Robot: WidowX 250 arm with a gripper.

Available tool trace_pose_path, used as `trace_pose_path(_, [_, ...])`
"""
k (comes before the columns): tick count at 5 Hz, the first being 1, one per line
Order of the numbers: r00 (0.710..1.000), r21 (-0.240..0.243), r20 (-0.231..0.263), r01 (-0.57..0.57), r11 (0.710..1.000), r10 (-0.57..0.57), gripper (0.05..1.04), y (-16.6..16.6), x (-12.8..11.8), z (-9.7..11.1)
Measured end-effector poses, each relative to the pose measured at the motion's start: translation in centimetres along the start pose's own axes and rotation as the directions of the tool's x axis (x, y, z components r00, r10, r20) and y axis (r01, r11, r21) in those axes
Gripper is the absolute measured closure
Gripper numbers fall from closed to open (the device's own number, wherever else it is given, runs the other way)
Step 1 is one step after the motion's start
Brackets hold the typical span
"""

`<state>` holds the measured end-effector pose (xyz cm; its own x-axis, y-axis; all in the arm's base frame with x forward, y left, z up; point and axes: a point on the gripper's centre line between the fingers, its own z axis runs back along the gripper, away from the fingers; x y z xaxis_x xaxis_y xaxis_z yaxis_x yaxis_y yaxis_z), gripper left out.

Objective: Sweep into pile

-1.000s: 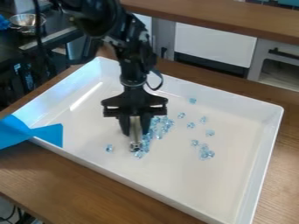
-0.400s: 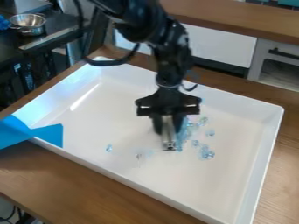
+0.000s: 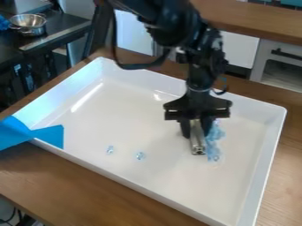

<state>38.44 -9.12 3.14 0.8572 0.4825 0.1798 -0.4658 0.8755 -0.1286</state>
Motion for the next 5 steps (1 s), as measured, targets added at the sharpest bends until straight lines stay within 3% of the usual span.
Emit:
trace_pose_path(3, [0.994, -0.040, -0.085, -0.079, 0.996, 0.075, 0.697, -5.2, -0.4, 0.1])
trace_pose_path(4, [0.985, -0.073, -0.154, -0.086, 0.994, 0.074, 0.697, -4.7, -0.8, 1.5])
trace_pose_path(5, [0.985, -0.162, -0.152, -0.110, 0.981, 0.085, 0.697, -3.0, 0.6, 6.0])
